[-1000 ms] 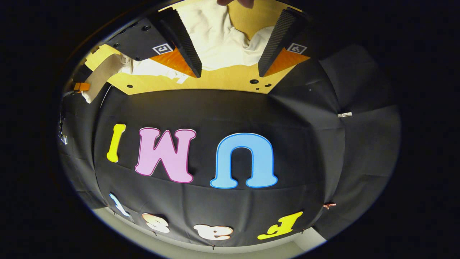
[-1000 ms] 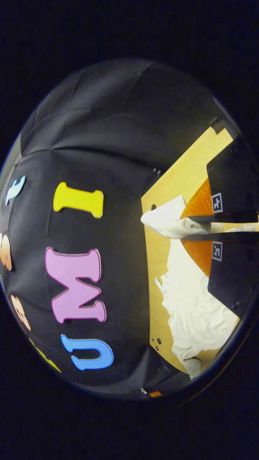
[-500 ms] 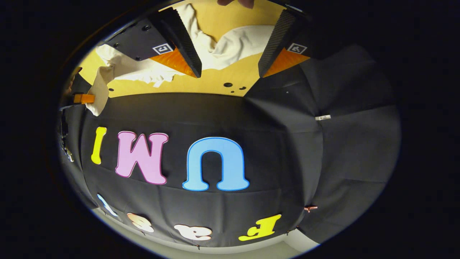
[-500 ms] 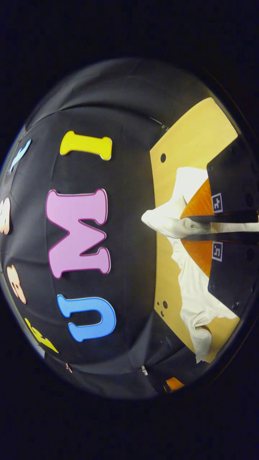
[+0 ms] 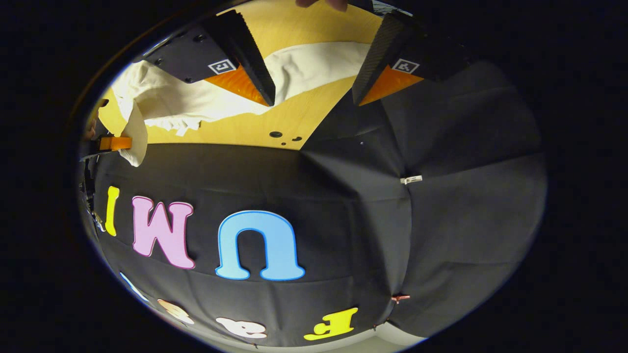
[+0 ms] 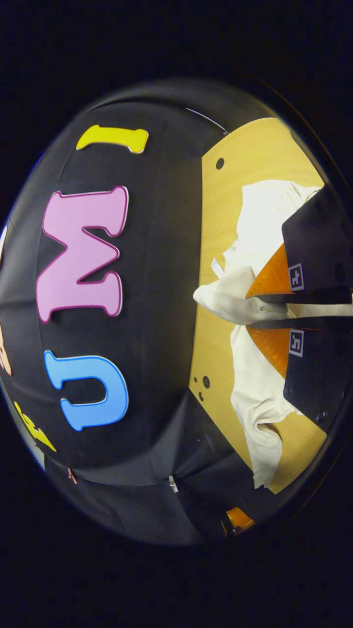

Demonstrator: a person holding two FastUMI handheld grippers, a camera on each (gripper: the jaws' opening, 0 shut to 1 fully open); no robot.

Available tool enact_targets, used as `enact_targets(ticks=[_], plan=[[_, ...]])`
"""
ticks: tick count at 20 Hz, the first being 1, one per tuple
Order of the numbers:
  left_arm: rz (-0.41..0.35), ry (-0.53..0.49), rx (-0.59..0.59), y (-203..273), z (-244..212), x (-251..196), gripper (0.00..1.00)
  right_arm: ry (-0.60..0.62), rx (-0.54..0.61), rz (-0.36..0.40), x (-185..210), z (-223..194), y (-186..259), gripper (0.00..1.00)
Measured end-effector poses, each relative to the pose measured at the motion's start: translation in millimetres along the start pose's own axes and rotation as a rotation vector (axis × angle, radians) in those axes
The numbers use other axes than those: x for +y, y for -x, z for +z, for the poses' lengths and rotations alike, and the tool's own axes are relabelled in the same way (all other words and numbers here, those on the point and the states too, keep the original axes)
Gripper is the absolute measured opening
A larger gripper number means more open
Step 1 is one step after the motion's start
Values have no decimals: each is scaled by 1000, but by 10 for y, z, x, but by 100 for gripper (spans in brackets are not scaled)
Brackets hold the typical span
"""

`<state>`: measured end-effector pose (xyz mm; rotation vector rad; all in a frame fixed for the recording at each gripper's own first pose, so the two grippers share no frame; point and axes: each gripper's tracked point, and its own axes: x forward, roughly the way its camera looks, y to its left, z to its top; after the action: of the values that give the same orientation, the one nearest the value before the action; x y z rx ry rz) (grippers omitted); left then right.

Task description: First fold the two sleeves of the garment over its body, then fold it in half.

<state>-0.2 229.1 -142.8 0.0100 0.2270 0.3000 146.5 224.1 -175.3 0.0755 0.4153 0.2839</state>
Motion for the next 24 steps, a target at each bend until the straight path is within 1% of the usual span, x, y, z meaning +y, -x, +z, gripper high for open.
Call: enact_targets(ticks=[4,8,12,15,17,19,21,22,23,24], plan=[[44,7,59,-109,-311,243,99,37,100,15,243,-379,-247,14],[80,4,102,-193,-561,445,99,47,180,29,445,-684,-418,14],[102,11,144,-267,-781,584,99,58,258,36,551,-960,-538,18],[109,13,189,-357,-961,630,99,40,298,42,592,-1074,-568,19],[115,23,214,-410,-1051,653,99,25,308,49,617,-1088,-583,22],[127,27,237,-457,-1149,703,99,5,318,79,700,-1113,-562,26],[137,23,257,-500,-1227,738,99,-7,330,109,806,-1142,-551,38],[142,19,268,-519,-1270,765,99,-9,339,127,862,-1164,-532,37],[146,16,278,-533,-1305,776,99,-15,348,153,939,-1183,-518,34],[145,14,287,-557,-1329,783,99,-17,353,173,1004,-1202,-504,41]])
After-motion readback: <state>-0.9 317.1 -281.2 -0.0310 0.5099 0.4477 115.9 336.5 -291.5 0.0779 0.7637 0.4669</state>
